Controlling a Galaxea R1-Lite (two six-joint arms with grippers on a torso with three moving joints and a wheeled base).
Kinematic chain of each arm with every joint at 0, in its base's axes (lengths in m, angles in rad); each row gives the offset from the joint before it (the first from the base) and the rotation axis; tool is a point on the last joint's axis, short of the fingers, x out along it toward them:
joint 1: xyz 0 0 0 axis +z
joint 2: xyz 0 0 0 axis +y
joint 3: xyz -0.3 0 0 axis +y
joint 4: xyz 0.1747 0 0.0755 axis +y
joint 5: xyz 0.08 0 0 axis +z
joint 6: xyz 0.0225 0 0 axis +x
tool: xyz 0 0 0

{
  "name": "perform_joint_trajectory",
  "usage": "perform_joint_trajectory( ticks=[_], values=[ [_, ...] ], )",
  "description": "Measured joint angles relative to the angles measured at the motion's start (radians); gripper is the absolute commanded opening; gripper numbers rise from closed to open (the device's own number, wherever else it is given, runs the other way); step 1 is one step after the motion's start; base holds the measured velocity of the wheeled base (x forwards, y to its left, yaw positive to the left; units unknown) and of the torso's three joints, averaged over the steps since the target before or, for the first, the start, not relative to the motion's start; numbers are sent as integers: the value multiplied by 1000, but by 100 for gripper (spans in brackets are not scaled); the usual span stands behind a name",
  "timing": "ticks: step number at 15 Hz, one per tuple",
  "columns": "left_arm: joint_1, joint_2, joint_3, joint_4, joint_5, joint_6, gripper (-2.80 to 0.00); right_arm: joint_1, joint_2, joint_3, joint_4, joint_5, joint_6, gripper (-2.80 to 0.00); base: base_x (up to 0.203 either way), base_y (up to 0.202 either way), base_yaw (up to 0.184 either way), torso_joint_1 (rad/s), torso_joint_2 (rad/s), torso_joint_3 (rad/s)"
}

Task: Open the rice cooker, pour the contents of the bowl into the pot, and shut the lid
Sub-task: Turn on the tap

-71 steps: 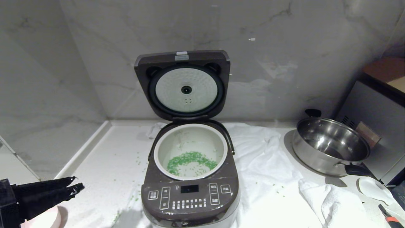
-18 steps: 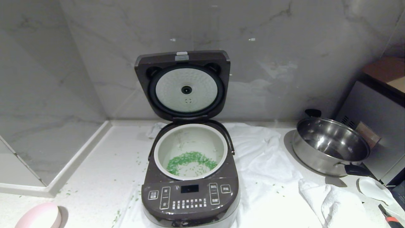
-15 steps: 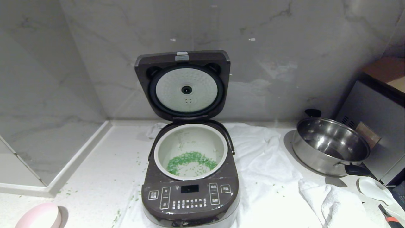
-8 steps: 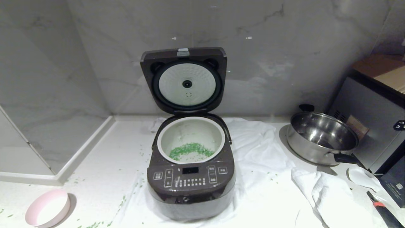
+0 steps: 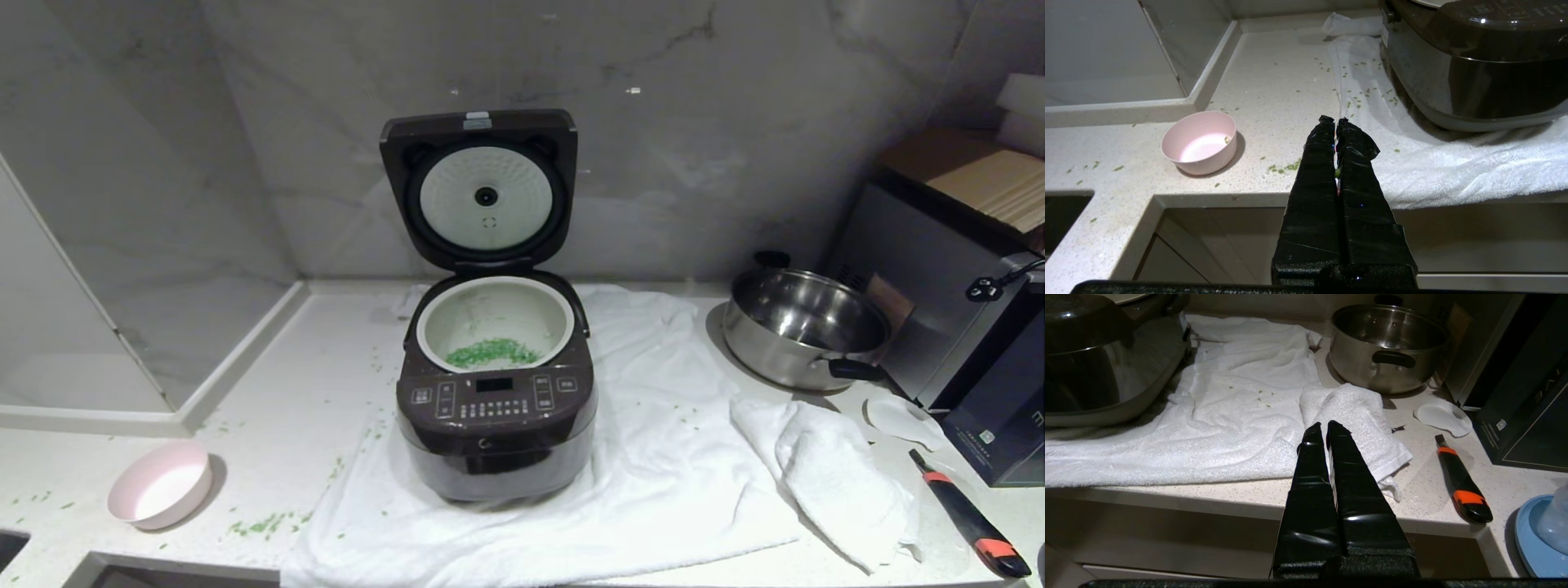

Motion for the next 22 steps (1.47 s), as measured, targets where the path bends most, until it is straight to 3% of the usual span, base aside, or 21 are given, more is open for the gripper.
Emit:
perform_joint_trajectory(
  ticks=[16, 22],
  values=[
    [0, 0, 1, -2, 7, -3, -280, 0, 0, 0, -2, -2, 14, -280, -1, -8, 162, 0, 8, 6],
    [0, 0, 1, -3, 6, -3, -280, 0, 0, 0, -1, -2, 14, -280, 1, 0, 31, 1, 2, 1]
  ],
)
